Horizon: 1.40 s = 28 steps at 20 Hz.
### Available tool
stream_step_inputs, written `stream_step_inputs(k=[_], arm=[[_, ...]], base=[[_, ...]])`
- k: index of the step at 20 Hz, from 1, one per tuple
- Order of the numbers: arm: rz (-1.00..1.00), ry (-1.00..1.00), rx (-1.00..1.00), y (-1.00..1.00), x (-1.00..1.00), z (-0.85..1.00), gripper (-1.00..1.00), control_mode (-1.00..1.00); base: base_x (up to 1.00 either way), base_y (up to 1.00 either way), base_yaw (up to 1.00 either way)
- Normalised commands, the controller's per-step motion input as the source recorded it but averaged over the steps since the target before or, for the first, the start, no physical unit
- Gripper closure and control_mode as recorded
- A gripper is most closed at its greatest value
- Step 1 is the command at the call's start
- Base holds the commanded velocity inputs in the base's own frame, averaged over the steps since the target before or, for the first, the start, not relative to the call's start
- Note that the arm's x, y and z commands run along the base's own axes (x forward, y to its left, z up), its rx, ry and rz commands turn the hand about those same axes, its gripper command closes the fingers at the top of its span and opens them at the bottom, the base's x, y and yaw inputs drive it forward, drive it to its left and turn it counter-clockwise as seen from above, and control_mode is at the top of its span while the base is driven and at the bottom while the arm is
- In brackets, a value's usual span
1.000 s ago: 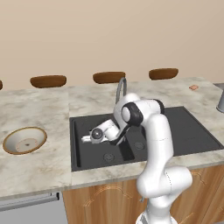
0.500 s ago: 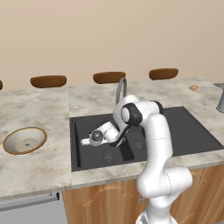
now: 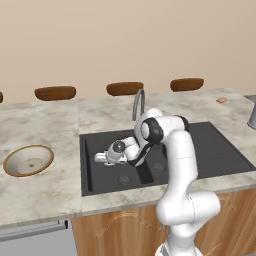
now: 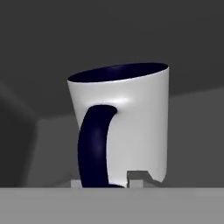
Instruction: Pick the mug and place it in the sink. Pick the bowl and place it in the open cabinet and then close the cabinet.
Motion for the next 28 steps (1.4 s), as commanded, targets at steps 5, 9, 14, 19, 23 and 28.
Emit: stream_step_inputs(k=[5,9,14,19,23,28], arm=[[-0.10,0.00,0.16,-0.24,-0.99,-1.00,-1.00,-1.00],[-0.11,-0.02,0.12,-0.17,-0.94,-0.74,-1.00,-1.00],[-0.03,-0.20,0.07,-0.01,-0.53,0.34,-1.00,-1.00],[-0.08,-0.10,0.00,-0.07,-0.67,0.63,-1.00,-1.00],[-0.13,0.00,0.00,0.00,-0.98,0.31,-1.00,-1.00],[-0.16,0.11,0.05,-0.12,-0.77,0.70,-1.00,-1.00]], base=[[0.00,0.00,0.00],[0.00,0.00,0.00],[0.00,0.00,0.00],[0.00,0.00,0.00],[0.00,0.00,0.00],[0.00,0.00,0.00]])
